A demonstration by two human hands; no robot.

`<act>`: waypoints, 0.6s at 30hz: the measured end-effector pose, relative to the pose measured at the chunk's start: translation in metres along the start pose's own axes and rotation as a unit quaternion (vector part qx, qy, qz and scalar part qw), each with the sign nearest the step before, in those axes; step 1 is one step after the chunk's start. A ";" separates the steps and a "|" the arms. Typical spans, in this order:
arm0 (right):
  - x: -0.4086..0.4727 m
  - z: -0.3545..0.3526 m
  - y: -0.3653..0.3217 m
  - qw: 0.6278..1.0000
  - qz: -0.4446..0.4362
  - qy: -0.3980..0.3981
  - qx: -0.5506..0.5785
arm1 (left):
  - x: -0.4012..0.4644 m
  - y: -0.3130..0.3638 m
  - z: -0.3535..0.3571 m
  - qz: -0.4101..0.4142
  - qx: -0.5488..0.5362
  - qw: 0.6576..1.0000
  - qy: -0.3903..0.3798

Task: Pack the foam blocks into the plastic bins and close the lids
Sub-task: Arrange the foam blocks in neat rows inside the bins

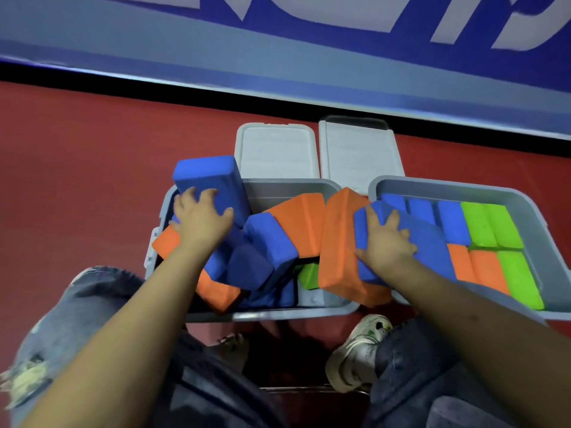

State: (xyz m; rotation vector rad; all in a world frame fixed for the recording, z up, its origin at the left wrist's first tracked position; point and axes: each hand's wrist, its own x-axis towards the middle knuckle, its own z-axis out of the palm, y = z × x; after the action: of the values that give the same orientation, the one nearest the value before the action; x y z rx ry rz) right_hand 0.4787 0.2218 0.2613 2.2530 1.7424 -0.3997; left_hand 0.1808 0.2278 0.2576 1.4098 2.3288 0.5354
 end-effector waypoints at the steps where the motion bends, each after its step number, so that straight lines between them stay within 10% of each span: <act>1: -0.007 0.001 -0.002 1.000 -0.013 0.012 -0.018 | 0.002 -0.009 -0.001 -0.066 -0.015 0.998 -0.016; 8: -0.031 0.003 0.012 0.988 -0.107 0.087 -0.074 | -0.011 -0.039 0.030 -0.251 -0.171 0.932 -0.199; 18: 0.015 -0.002 0.038 0.996 -0.050 -0.028 0.066 | -0.005 -0.023 -0.045 -0.137 -0.159 0.956 -0.207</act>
State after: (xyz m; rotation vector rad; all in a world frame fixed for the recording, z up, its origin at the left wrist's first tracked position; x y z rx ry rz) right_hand 0.5188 0.2268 0.2586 2.2247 1.8558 -0.6098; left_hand 0.1438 0.2076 0.2855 0.9265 1.9511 0.4550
